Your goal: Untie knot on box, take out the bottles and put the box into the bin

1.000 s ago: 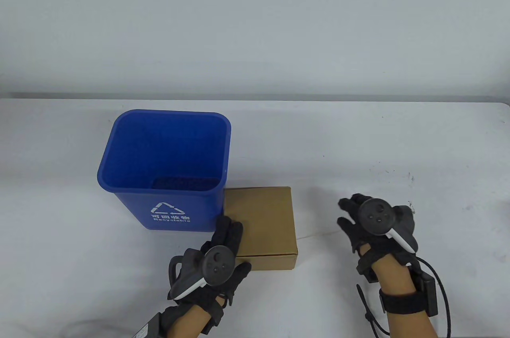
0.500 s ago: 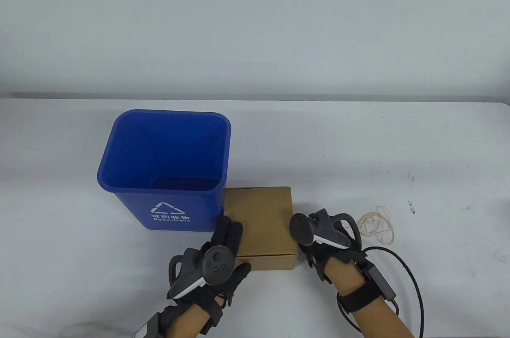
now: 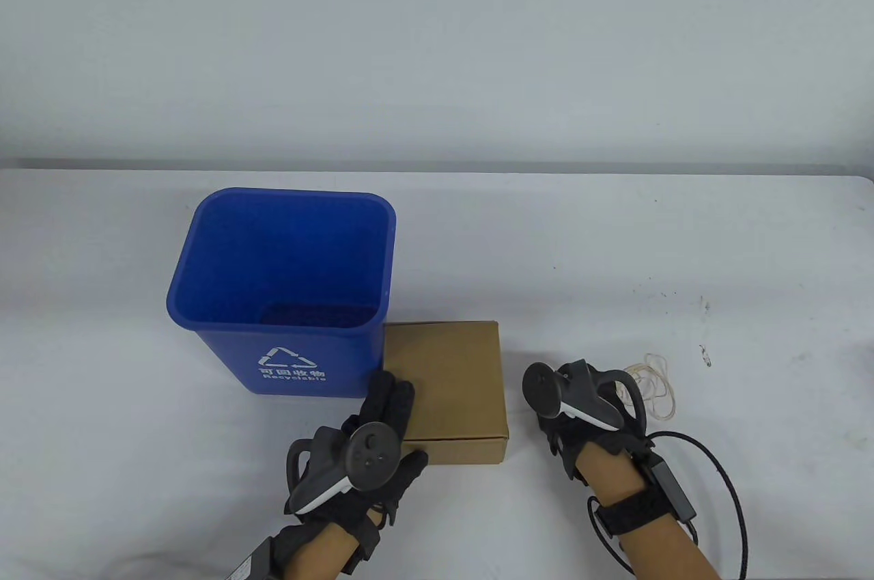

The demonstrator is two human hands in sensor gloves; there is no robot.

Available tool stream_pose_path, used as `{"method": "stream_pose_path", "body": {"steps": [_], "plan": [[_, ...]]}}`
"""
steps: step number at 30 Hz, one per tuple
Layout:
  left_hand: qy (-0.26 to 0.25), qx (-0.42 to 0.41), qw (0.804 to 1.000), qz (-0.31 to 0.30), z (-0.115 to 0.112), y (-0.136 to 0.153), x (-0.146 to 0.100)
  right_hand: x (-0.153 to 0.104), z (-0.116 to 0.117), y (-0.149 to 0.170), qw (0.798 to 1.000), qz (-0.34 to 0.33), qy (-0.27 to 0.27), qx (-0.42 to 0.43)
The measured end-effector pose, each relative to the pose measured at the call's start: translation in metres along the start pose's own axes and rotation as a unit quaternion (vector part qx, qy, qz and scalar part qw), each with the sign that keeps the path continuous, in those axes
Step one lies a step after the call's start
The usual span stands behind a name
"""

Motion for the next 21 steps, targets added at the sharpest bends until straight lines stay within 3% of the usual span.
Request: {"method": "stream_pose_path", "body": {"steps": [7, 10, 12, 14, 17, 21], "plan": [[0.003, -0.003, 1.000, 0.001, 0.000, 0.001, 0.000, -0.005, -0.001, 0.017, 0.998, 0.019, -0.004, 0.063], [0.005, -0.008, 1.000, 0.000, 0.000, 0.001, 0.000, -0.012, -0.002, 0.014, 0.990, -0.037, 0.002, 0.136], [0.006, -0.013, 1.000, 0.000, 0.001, 0.000, 0.001, -0.012, 0.004, 0.002, 0.971, -0.079, -0.030, 0.223], [0.005, -0.007, 1.000, 0.000, 0.000, 0.000, 0.001, -0.007, 0.012, -0.007, 0.979, -0.064, -0.053, 0.188], [0.006, -0.008, 1.000, 0.001, 0.000, 0.002, 0.000, -0.001, -0.001, -0.006, 0.986, -0.043, 0.007, 0.164], [0.009, -0.002, 1.000, 0.007, 0.000, 0.002, 0.000, -0.001, -0.002, -0.017, 0.990, -0.065, 0.010, 0.127]]}}
Point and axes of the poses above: the tracker on the back of each hand, its own y axis roughly to the little-finger side, its own x axis roughly from the wrist to the fingertips, z = x × y, the point moved 5 cm from there along x, roughly from the wrist to the fingertips, and after that the axes turned 1 degree about -x, right-handed, at the moved point
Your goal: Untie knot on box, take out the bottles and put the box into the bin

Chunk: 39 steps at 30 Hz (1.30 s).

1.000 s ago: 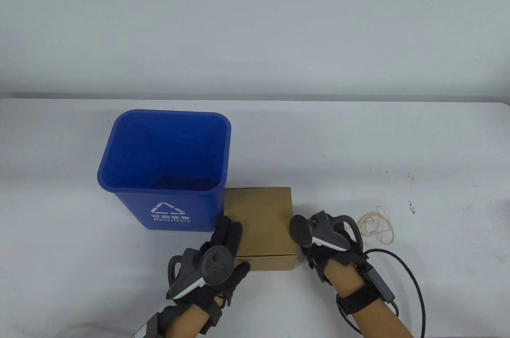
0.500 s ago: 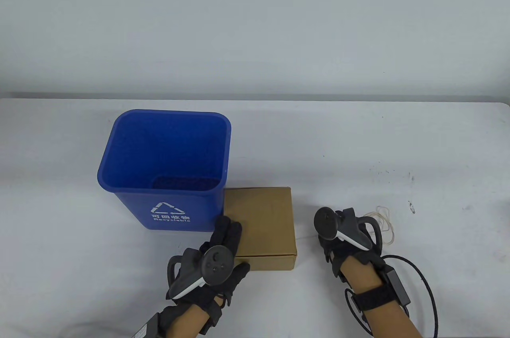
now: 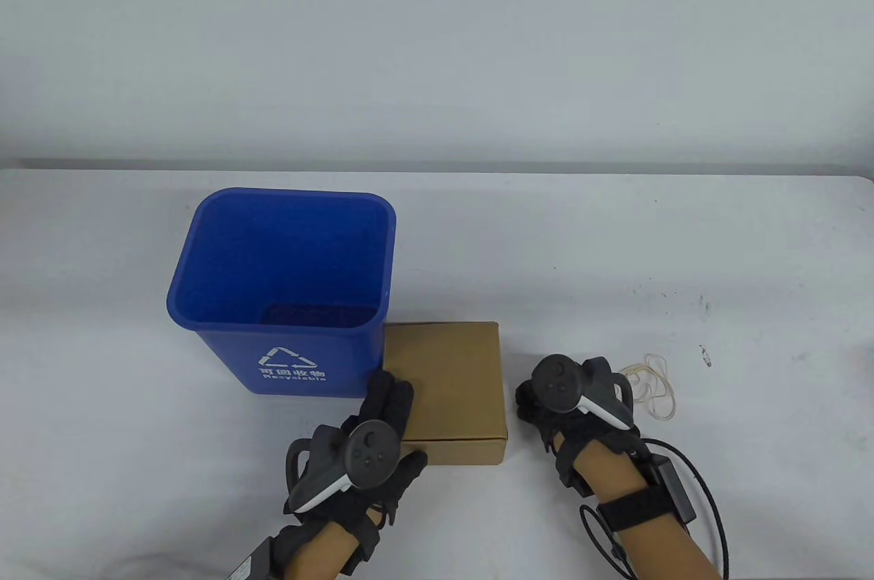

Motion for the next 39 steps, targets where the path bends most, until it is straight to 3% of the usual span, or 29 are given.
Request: {"method": "stream_pose_path", "body": {"steps": [4, 8, 18, 23, 27, 29, 33, 35, 37, 39], "plan": [[-0.002, 0.001, 1.000, -0.001, 0.000, 0.000, -0.001, -0.003, 0.008, -0.017, 0.993, -0.003, -0.020, -0.116], [-0.005, 0.002, 1.000, -0.003, 0.001, 0.000, -0.001, -0.003, 0.012, -0.012, 0.993, 0.022, -0.030, -0.112], [-0.003, 0.005, 1.000, -0.001, 0.000, -0.002, -0.001, -0.007, 0.006, 0.050, 0.982, 0.159, -0.044, -0.092], [-0.003, 0.006, 1.000, 0.000, 0.000, -0.002, -0.001, -0.006, 0.005, 0.062, 0.981, 0.164, -0.050, -0.087], [-0.002, 0.005, 1.000, -0.001, 0.000, -0.002, -0.001, -0.015, -0.028, 0.071, 0.986, 0.159, 0.044, -0.022], [0.000, 0.003, 1.000, 0.000, 0.000, -0.002, 0.000, -0.027, -0.055, 0.075, 0.982, 0.156, 0.099, 0.027], [0.000, 0.004, 1.000, 0.000, 0.000, -0.002, 0.000, -0.050, -0.085, 0.096, 0.967, 0.184, 0.164, 0.070], [0.000, 0.003, 1.000, 0.001, 0.000, -0.002, 0.000, -0.059, -0.092, 0.114, 0.957, 0.206, 0.176, 0.101], [0.001, 0.001, 1.000, 0.002, 0.000, -0.003, 0.000, -0.060, -0.090, 0.121, 0.959, 0.181, 0.165, 0.140], [0.002, 0.001, 1.000, 0.003, 0.000, -0.003, -0.001, -0.049, -0.076, 0.103, 0.977, 0.105, 0.102, 0.152]]}}
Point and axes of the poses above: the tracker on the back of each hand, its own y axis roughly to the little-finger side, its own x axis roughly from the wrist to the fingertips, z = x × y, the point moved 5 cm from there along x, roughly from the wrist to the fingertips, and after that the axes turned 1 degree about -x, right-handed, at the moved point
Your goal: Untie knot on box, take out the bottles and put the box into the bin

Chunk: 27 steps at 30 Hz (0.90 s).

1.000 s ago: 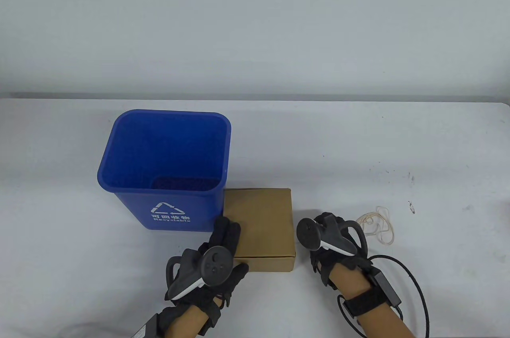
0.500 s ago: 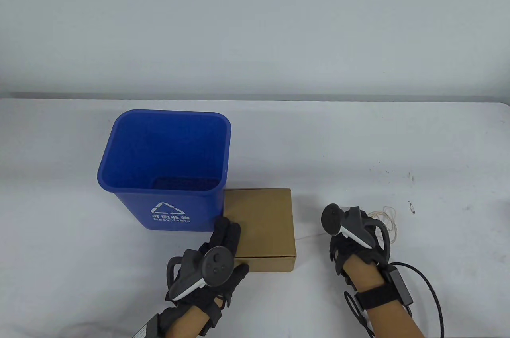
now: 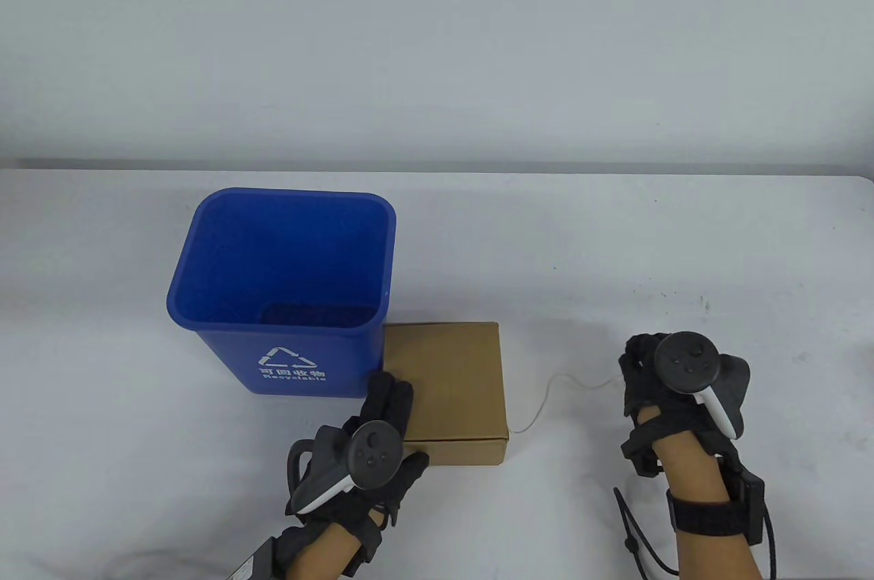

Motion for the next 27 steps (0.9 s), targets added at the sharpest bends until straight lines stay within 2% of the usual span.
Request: {"method": "stream_pose_path", "body": {"steps": [2, 3, 4, 5, 8, 10, 12, 14, 17, 19, 23, 25, 27], "plan": [[0.000, 0.000, 1.000, 0.000, 0.000, 0.001, 0.000, 0.001, 0.029, -0.022, 0.994, -0.059, -0.088, 0.008], [0.000, -0.001, 1.000, -0.001, 0.000, 0.001, 0.000, -0.001, 0.052, -0.040, 0.986, -0.091, -0.140, 0.011], [0.000, -0.001, 1.000, -0.001, 0.000, 0.001, 0.000, -0.004, 0.067, -0.052, 0.979, -0.107, -0.170, 0.008], [-0.001, 0.000, 1.000, -0.002, 0.001, 0.001, 0.000, -0.009, 0.095, -0.072, 0.967, -0.129, -0.217, -0.017], [-0.003, -0.001, 1.000, -0.004, 0.001, 0.002, 0.000, -0.012, 0.129, -0.094, 0.958, -0.128, -0.235, -0.103], [-0.004, 0.000, 1.000, -0.003, 0.001, 0.003, 0.000, -0.008, 0.129, -0.097, 0.965, -0.122, -0.197, -0.124], [-0.003, -0.003, 1.000, -0.004, 0.000, 0.003, 0.000, -0.004, 0.128, -0.097, 0.972, -0.122, -0.168, -0.109], [-0.001, 0.000, 1.000, -0.003, 0.000, 0.002, 0.000, -0.003, 0.127, -0.097, 0.975, -0.130, -0.156, -0.087], [-0.002, 0.003, 1.000, -0.003, 0.000, 0.001, 0.000, -0.001, 0.123, -0.094, 0.973, -0.146, -0.148, -0.103], [-0.003, 0.001, 1.000, -0.003, 0.001, 0.002, 0.000, 0.002, 0.114, -0.085, 0.977, -0.132, -0.137, -0.101], [-0.003, 0.000, 1.000, -0.002, 0.000, 0.001, 0.000, 0.004, 0.095, -0.072, 0.986, -0.111, -0.124, -0.034], [-0.004, 0.003, 1.000, -0.002, 0.001, 0.000, 0.000, 0.004, 0.083, -0.069, 0.989, -0.108, -0.103, -0.022], [-0.004, -0.003, 1.000, -0.002, 0.001, 0.002, 0.000, 0.003, 0.063, -0.064, 0.993, -0.100, -0.056, 0.021]]}}
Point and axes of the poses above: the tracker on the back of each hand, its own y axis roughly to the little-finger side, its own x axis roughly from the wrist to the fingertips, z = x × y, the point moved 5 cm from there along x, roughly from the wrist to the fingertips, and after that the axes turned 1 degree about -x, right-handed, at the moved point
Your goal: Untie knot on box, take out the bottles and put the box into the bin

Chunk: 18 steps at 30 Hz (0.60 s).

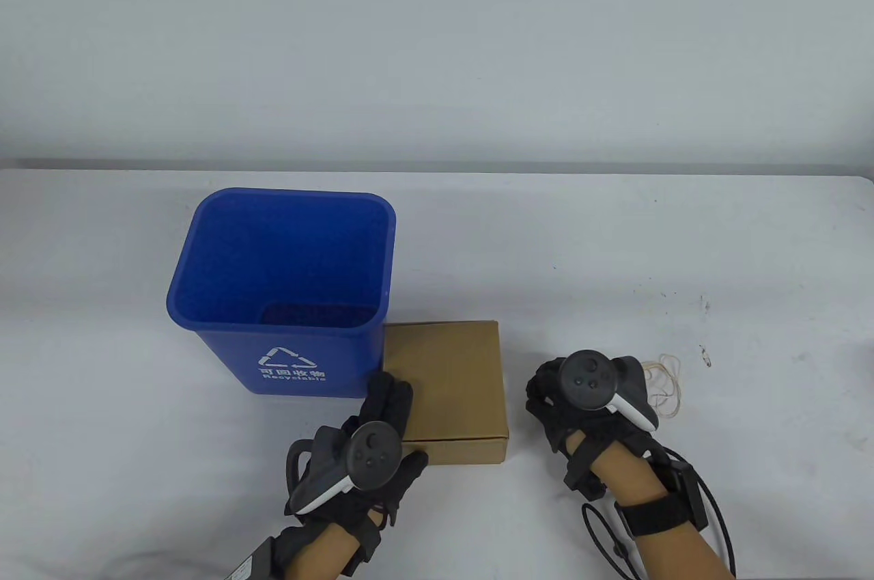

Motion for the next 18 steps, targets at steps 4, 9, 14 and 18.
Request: {"method": "stream_pose_path", "body": {"steps": [4, 9, 14, 18], "plan": [[-0.002, -0.007, 1.000, 0.002, 0.002, 0.002, 0.000, -0.009, -0.027, 0.008, 0.997, 0.015, 0.057, 0.044], [0.005, -0.019, 1.000, 0.002, 0.000, 0.008, 0.002, -0.007, -0.019, 0.011, 0.997, -0.003, 0.018, 0.079], [0.018, -0.010, 1.000, 0.002, -0.005, 0.008, 0.004, -0.001, 0.002, -0.006, 0.998, -0.035, -0.023, 0.040], [-0.025, -0.044, 0.999, -0.004, 0.010, 0.011, 0.001, -0.002, 0.004, -0.009, 0.995, -0.047, -0.034, 0.080]]}}
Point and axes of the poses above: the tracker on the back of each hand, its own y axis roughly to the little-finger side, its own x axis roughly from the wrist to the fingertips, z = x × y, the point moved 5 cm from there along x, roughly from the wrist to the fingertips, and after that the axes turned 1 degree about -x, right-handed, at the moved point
